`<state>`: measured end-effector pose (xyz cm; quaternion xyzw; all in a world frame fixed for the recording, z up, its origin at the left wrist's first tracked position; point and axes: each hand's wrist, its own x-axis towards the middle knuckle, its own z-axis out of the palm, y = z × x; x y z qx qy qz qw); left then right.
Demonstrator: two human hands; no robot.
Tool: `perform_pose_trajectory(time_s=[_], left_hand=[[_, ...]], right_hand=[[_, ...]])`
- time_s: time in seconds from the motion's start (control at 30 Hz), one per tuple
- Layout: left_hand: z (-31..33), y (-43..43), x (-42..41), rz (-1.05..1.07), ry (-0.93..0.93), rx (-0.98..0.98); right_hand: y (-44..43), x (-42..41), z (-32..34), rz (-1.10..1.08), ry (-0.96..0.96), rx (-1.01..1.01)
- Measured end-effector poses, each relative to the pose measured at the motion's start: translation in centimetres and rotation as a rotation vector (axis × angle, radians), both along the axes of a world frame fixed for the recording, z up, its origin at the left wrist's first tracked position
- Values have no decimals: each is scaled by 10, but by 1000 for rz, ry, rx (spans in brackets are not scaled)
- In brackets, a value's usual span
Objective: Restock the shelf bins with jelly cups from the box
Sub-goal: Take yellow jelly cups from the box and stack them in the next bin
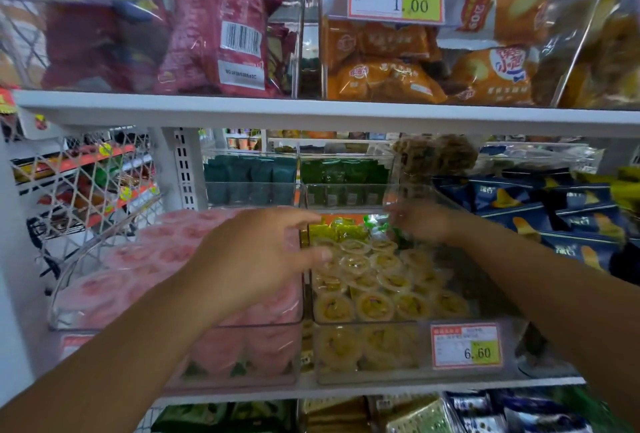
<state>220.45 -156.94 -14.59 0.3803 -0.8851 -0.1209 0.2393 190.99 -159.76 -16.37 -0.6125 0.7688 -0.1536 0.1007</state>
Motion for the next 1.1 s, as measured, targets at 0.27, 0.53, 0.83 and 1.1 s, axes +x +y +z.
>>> perform_pose_trajectory(time_s=[0.27,0.53,0.83,1.1], left_hand=[[10,20,-32,-312,401,329],[-5,34,-58,-404,339,-125],[5,-4,-22,-231,-196,-144],[-18,-36,-2,-189,-235,0]], right_hand=[[85,34,39,217,-670,-88],[112,55,36,159,-1237,180],[67,22,35,-97,-875,-137],[-35,-32,-3,-249,259,-92]])
